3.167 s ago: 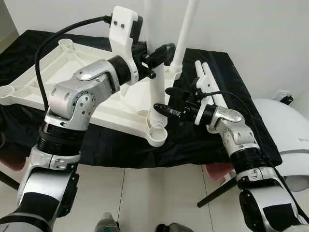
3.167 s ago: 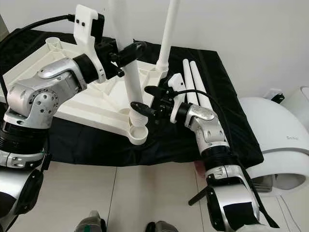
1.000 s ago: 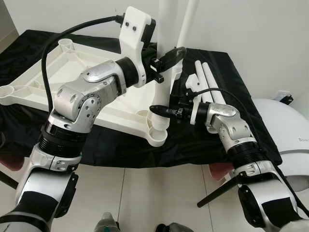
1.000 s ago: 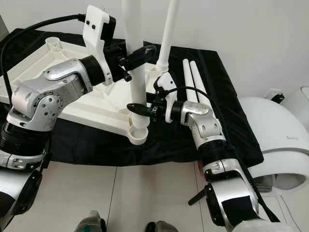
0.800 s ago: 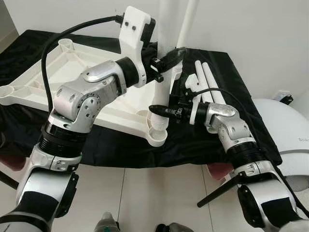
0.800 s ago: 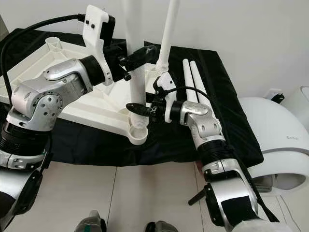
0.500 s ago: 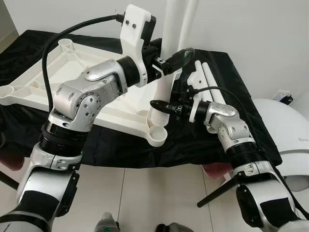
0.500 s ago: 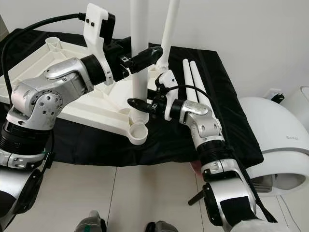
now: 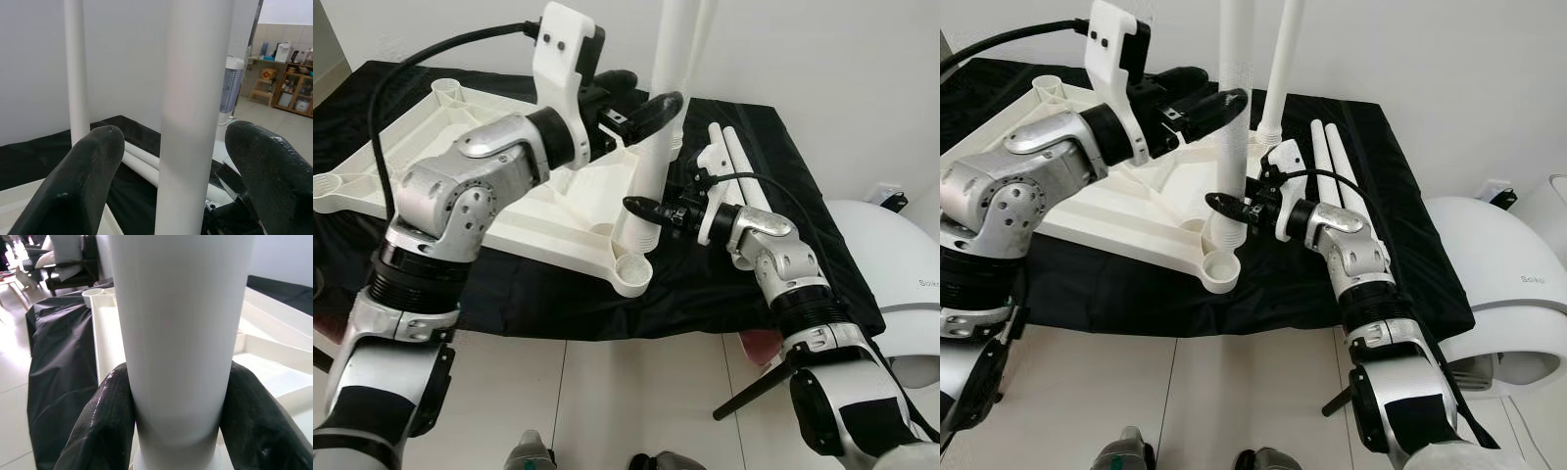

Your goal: Building children table

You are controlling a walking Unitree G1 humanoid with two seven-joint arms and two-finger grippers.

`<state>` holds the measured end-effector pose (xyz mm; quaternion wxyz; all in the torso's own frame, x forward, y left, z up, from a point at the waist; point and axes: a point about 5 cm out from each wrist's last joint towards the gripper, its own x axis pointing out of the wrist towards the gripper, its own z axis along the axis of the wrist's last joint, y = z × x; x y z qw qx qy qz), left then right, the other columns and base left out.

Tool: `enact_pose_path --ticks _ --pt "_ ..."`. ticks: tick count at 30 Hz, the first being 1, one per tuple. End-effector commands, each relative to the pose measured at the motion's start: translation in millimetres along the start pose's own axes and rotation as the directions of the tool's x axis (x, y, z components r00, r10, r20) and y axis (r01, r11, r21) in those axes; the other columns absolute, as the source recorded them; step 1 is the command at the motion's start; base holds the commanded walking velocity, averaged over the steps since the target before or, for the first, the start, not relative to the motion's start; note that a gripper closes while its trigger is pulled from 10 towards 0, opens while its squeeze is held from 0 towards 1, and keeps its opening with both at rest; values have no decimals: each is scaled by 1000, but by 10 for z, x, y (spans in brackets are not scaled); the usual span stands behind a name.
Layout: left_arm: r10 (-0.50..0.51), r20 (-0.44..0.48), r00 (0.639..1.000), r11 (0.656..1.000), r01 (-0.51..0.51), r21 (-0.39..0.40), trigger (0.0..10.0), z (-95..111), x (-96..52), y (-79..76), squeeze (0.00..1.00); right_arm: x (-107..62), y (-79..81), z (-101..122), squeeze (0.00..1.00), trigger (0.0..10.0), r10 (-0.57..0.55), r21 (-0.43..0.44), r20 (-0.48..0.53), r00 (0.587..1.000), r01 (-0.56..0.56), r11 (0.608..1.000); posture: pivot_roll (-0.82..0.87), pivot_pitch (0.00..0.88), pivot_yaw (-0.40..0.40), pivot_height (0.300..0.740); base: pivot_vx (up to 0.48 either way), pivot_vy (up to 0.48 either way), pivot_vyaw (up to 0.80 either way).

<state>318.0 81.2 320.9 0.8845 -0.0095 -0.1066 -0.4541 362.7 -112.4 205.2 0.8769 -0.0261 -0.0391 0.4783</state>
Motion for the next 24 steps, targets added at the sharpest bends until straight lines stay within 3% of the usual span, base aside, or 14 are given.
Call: enact_pose_path --ticks 1,8,10,12,16,19,24 --pt "-144 5 989 989 144 17 10000 -3 -62 -33 0 -34 -66 76 0 10000 -35 -5 41 999 35 999 63 0 -62 740 0 0 0" --pt "-27 -27 999 1000 27 -3 10000 -198 -234 128 0 -146 -232 55 0 10000 -208 57 58 976 205 977 67 0 -62 740 0 0 0" --pt "-27 -27 999 1000 27 -3 10000 -198 -234 128 0 -146 -232 55 0 10000 -208 57 58 976 205 977 67 0 -62 740 0 0 0" --pt "37 -78 996 999 -39 -20 10000 -392 -290 175 0 -184 -246 48 0 10000 -262 83 71 962 256 963 66 0 -60 740 0 0 0" --pt "76 -108 991 997 -78 -17 10000 -523 -304 179 0 -196 -246 62 0 10000 -300 106 91 949 291 951 63 8 -57 740 0 0 0" --pt "123 -159 980 992 -123 8 10000 -728 -303 164 0 -193 -170 106 0 10000 -314 128 142 939 297 946 56 25 -52 740 0 0 0" --pt "148 -200 969 988 -137 69 10000 -872 -310 167 0 -197 -31 122 0 10000 -271 108 183 945 255 961 48 36 -50 740 0 0 0"
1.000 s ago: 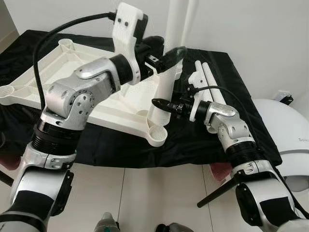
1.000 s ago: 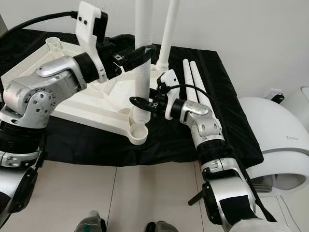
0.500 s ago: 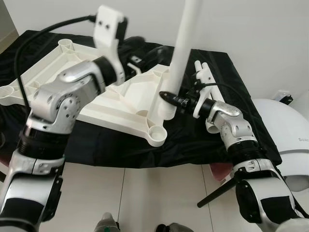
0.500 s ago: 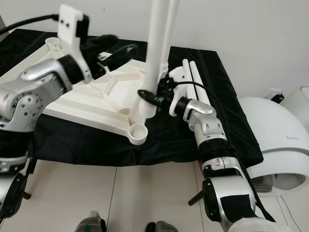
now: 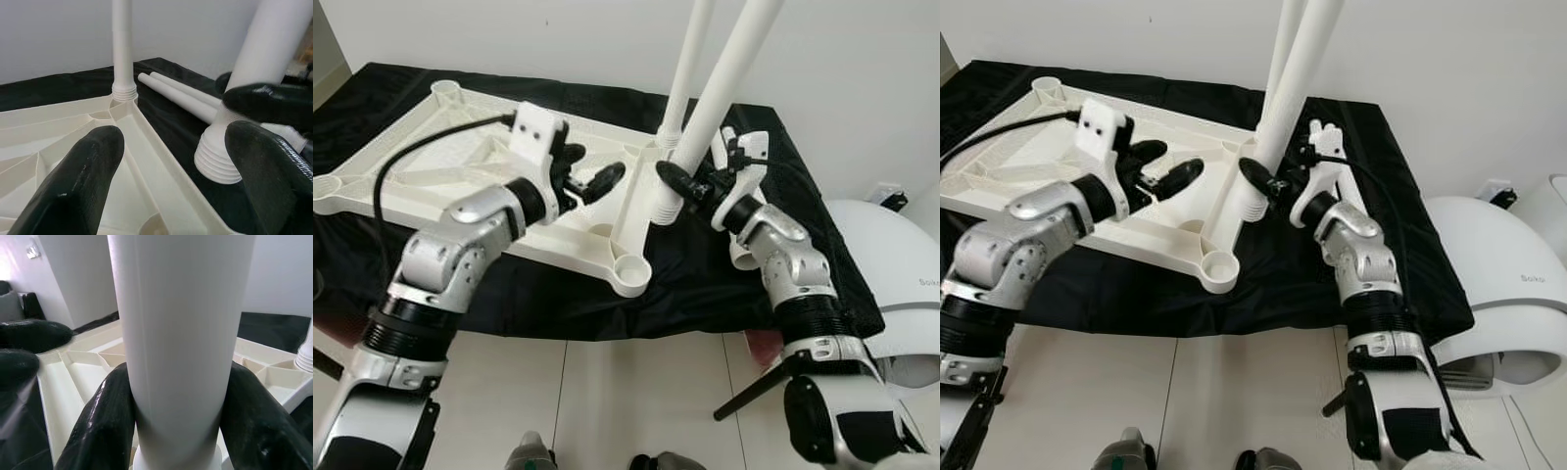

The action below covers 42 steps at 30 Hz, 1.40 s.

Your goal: Building children table

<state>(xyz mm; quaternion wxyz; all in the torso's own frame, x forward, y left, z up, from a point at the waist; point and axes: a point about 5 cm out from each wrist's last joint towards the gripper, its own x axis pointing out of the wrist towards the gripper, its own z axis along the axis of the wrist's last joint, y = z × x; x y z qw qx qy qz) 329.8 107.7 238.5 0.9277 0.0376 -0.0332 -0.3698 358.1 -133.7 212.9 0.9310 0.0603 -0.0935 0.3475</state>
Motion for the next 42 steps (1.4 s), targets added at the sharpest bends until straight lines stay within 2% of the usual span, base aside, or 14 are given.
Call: enact_pose_path --ticks 1,2,5,7,14,18,21,25,27,37,42 --pt "-33 -31 999 999 34 35 10000 -102 11 -20 0 -20 85 40 0 10000 37 -7 42 998 -36 999 48 36 -50 740 0 0 0" --pt "-33 -31 999 999 34 35 10000 -102 11 -20 0 -20 85 40 0 10000 37 -7 42 998 -36 999 48 36 -50 740 0 0 0" --pt "-6 -46 999 991 12 132 10000 -190 1 -11 0 -97 206 7 0 10000 67 -15 79 995 -66 998 40 44 -45 740 0 0 0" --pt "-6 -82 997 985 20 169 10000 -292 -21 -4 0 -148 261 -12 0 10000 65 -13 102 993 -64 998 38 46 -43 740 0 0 0" --pt "-22 -144 989 969 56 239 10000 -496 -82 -14 0 -219 336 -34 0 10000 54 6 119 991 -55 998 30 49 -36 740 0 0 0" --pt "-34 -158 987 966 73 249 10000 -579 -121 -28 0 -238 372 -24 0 10000 53 13 125 991 -55 998 28 51 -33 740 0 0 0" --pt "-59 -196 979 942 119 313 10000 -685 -202 -12 0 -252 385 -21 0 10000 54 11 124 991 -56 998 30 54 -33 740 0 0 0" --pt "-76 -212 974 932 145 332 10000 -731 -233 0 0 -263 397 -19 0 10000 55 9 123 991 -57 998 33 56 -33 740 0 0 0" --pt "-111 -252 961 906 202 372 10000 -799 -268 15 0 -260 400 -8 0 10000 64 0 122 990 -64 998 39 57 -34 740 0 0 0" --pt "-182 -280 943 861 290 418 10000 -820 -270 -26 0 -265 395 -2 0 10000 67 -10 111 992 -66 998 39 57 -30 740 0 0 0" --pt "-236 -284 929 830 344 438 10000 -814 -235 -102 0 -270 383 4 0 10000 62 -12 109 992 -61 998 38 56 -29 740 0 0 0"
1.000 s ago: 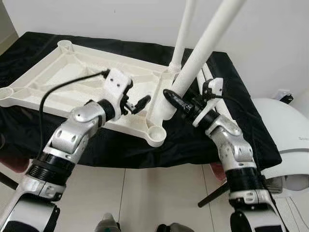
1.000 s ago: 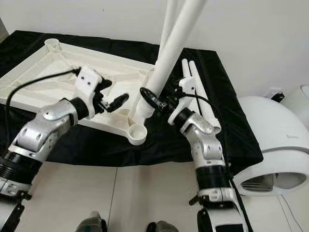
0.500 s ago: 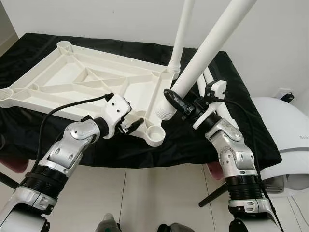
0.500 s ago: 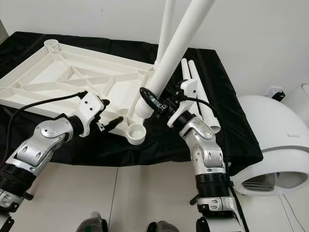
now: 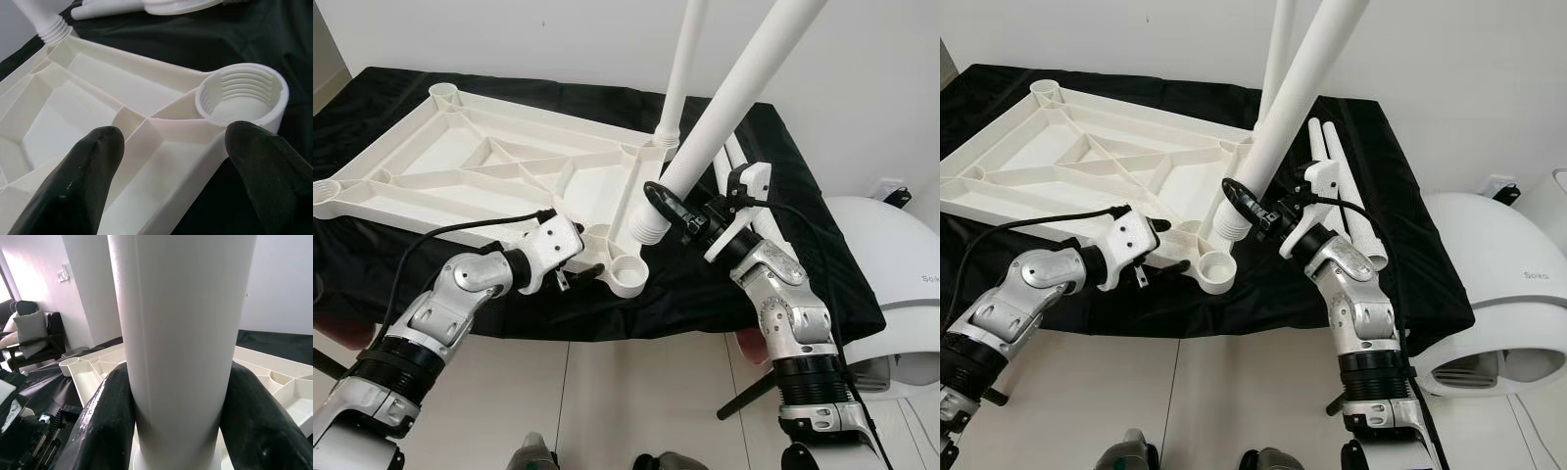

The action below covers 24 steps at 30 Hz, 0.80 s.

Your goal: Building children table

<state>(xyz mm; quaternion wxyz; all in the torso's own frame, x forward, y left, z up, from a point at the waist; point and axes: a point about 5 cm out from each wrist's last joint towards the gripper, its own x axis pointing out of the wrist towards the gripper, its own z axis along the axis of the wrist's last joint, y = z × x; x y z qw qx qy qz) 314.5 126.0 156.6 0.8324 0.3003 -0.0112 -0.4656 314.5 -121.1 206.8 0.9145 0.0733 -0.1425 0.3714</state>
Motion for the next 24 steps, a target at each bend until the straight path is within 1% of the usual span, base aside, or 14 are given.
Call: enact_pose_path --ticks 1,6,9,15,19,20,22,24 --pt "-35 7 999 999 34 31 10000 25 39 -37 0 -11 4 30 0 10000 3 -6 9 1000 -2 1000 38 56 -29 740 0 0 0" --pt "-74 16 997 996 73 45 10000 21 33 -88 0 -12 3 42 0 10000 4 -6 13 1000 -4 1000 38 54 -27 740 0 0 0" --pt "-77 13 997 996 77 45 10000 15 31 -92 0 -13 0 46 0 10000 3 -7 14 1000 -3 1000 38 54 -27 740 0 0 0" --pt "-114 -21 993 989 115 92 10000 -43 78 -159 0 -7 -11 62 0 10000 3 -10 17 1000 -3 1000 31 50 -24 740 0 0 0" --pt "-121 -23 992 988 123 97 10000 -50 89 -169 0 -5 -10 65 0 10000 4 -12 17 1000 -3 1000 28 50 -22 740 0 0 0" --pt "-104 -45 994 987 108 116 10000 -75 124 -159 0 -9 -12 74 0 10000 2 -13 19 1000 -1 1000 20 49 -20 740 0 0 0" --pt "-91 -61 994 987 98 131 10000 -93 149 -153 0 -13 -14 81 0 10000 0 -13 21 1000 0 1000 20 49 -20 740 0 0 0" --pt "-16 -78 997 991 26 130 10000 -95 222 -87 0 -19 -19 91 0 10000 -3 -15 22 1000 4 1000 17 49 -20 740 0 0 0"
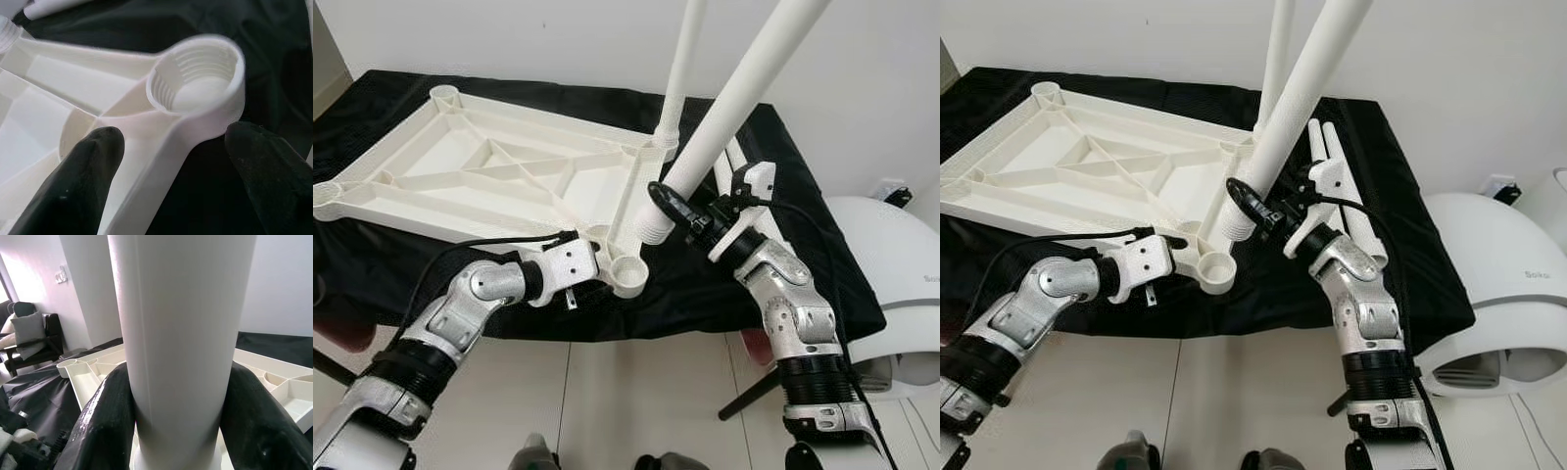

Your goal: Building children table

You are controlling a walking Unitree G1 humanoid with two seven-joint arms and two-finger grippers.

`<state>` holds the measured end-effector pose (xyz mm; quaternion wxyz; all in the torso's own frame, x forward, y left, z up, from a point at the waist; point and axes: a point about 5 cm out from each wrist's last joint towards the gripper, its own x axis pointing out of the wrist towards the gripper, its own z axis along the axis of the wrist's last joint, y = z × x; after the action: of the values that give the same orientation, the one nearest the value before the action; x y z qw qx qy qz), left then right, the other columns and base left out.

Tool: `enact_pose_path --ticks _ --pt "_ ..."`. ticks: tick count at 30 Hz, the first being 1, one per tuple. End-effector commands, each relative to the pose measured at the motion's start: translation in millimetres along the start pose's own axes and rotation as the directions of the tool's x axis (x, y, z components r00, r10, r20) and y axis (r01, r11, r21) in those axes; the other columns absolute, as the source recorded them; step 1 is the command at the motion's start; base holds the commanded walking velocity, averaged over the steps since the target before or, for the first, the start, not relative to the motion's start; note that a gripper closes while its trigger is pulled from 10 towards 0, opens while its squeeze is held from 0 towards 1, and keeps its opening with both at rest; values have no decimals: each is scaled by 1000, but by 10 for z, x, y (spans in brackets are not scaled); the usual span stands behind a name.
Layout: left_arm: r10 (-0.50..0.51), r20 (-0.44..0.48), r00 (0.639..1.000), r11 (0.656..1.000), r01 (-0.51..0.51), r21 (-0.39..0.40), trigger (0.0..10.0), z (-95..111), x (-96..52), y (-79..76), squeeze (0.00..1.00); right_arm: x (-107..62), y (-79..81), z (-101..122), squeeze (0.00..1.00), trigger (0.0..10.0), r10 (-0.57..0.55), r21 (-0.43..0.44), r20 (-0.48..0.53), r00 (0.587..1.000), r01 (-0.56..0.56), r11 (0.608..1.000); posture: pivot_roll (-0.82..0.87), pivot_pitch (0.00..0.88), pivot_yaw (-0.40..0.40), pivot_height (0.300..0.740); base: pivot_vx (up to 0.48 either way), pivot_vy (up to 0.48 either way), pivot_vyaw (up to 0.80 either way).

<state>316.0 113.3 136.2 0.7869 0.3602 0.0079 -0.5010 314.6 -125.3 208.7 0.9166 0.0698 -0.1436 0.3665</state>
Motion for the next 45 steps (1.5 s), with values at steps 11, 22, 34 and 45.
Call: enact_pose_path --ticks 11,22,34,45 --pt "155 -33 987 986 -157 -63 10000 10 127 156 0 13 9 74 0 10000 8 -7 24 1000 -8 1000 21 51 -25 740 0 0 0" --pt "63 -60 996 994 -68 -80 1882 -63 138 83 0 17 3 94 0 10000 7 -12 24 1000 -7 1000 19 54 -22 740 0 0 0" --pt "14 -53 999 995 -19 -100 9922 -52 169 31 0 19 -10 112 0 10000 3 -20 26 1000 -2 1000 16 54 -19 740 0 0 0" --pt "-2 -31 1000 996 -1 -93 10000 -1 186 26 0 25 -18 124 0 10000 6 -24 25 1000 -5 1000 17 54 -20 740 0 0 0"
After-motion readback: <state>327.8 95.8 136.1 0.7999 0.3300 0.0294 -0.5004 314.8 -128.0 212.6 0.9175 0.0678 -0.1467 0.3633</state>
